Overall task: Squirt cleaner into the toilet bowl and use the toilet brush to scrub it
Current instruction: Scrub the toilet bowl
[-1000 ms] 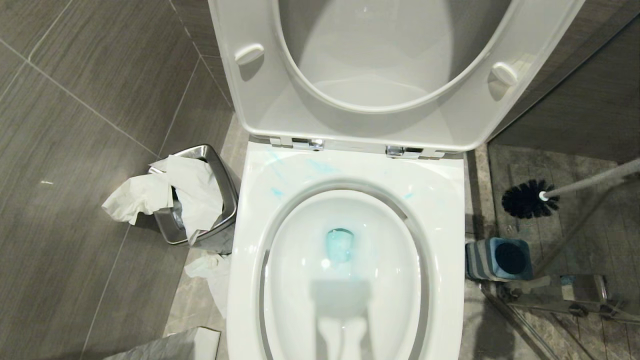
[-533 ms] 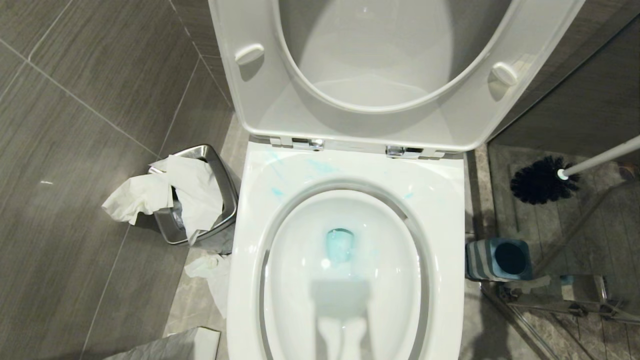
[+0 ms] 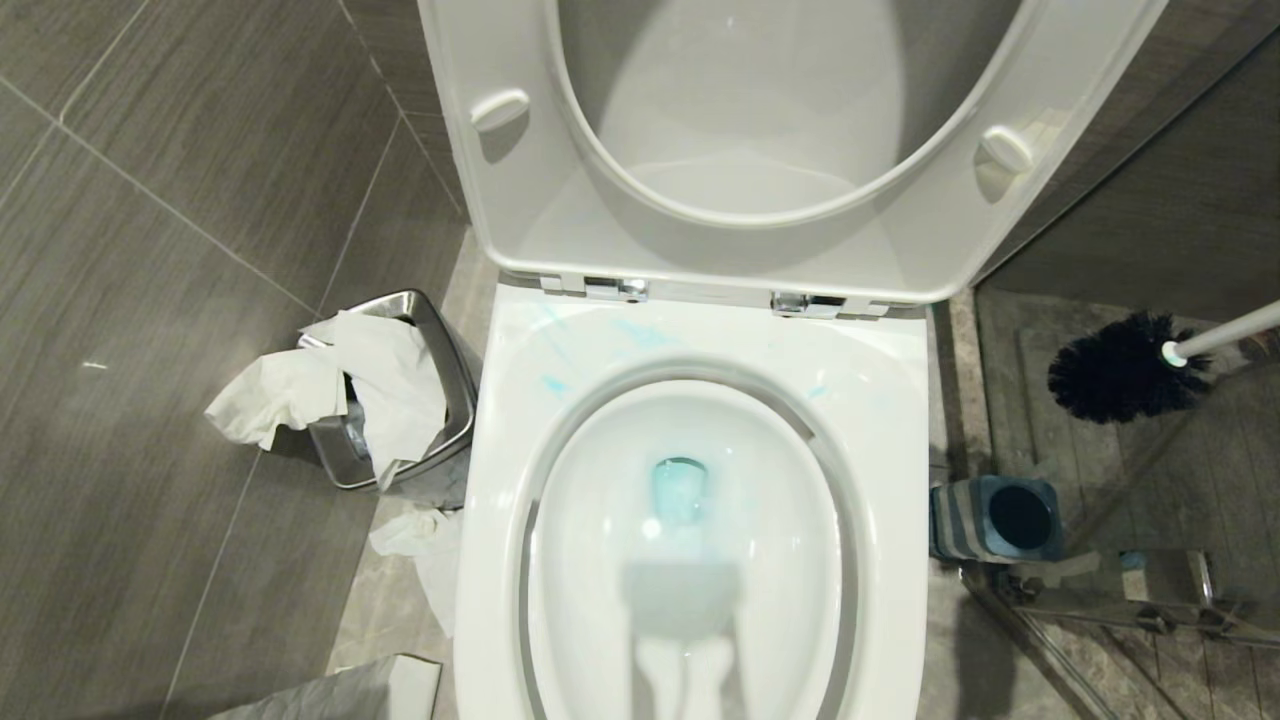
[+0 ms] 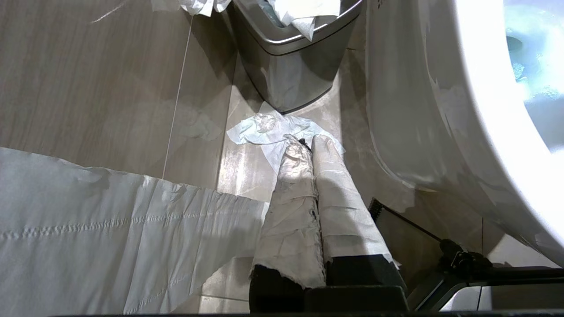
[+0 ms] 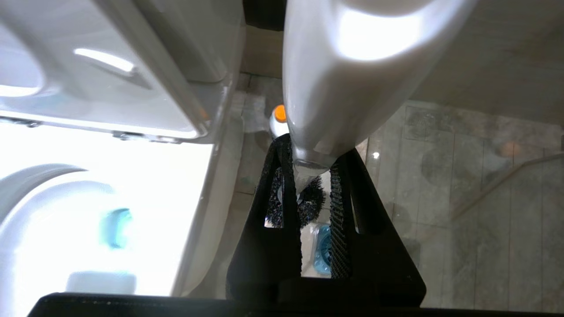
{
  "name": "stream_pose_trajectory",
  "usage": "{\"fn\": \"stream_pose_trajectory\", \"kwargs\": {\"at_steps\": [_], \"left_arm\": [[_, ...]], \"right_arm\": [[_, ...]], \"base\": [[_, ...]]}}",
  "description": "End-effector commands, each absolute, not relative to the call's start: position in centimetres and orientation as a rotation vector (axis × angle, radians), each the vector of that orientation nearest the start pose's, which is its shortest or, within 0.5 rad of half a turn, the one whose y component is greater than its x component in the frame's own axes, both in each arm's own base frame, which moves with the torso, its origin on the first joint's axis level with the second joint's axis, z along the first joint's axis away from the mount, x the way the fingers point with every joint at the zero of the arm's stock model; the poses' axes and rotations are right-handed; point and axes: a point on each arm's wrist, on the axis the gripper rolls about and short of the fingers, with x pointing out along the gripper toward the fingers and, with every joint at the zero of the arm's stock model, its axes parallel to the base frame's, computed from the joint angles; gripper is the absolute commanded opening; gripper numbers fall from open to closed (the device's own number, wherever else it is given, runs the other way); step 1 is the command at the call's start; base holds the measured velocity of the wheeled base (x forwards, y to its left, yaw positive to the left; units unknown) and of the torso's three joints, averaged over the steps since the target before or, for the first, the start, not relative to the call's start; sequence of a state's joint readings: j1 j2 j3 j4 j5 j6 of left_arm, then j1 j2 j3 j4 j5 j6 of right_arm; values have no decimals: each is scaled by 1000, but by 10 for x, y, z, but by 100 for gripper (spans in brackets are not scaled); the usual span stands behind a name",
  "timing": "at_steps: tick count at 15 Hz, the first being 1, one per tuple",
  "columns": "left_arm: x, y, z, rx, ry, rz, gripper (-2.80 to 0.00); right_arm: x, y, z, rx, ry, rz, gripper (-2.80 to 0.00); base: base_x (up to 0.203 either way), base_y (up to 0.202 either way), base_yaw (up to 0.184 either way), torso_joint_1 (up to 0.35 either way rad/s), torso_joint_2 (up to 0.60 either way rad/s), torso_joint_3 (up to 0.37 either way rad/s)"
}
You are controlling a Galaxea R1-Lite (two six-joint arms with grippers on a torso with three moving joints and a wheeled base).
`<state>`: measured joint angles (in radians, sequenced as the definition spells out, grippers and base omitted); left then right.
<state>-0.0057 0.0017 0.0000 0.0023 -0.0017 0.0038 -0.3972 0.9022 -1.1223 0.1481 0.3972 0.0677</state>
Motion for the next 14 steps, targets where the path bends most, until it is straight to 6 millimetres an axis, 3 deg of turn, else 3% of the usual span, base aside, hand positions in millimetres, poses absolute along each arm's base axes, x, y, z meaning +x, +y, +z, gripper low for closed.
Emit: {"fn": "stream_pose_trajectory", "kwargs": {"at_steps": [1, 8, 14], "left_arm": [[-22, 0, 75, 5, 6, -6, -280], [-23, 0, 75, 0, 5, -8, -280], [-23, 0, 75, 0, 5, -8, -280]], "right_arm": [[51, -12, 361, 33, -85, 7, -280], [36, -5, 381, 67, -110, 12, -280], [39, -7, 379, 88, -93, 12, -280]], "base": [[0, 0, 0, 7, -2, 112], [0, 0, 0, 3, 1, 182], [0, 0, 0, 1, 2, 203]]}}
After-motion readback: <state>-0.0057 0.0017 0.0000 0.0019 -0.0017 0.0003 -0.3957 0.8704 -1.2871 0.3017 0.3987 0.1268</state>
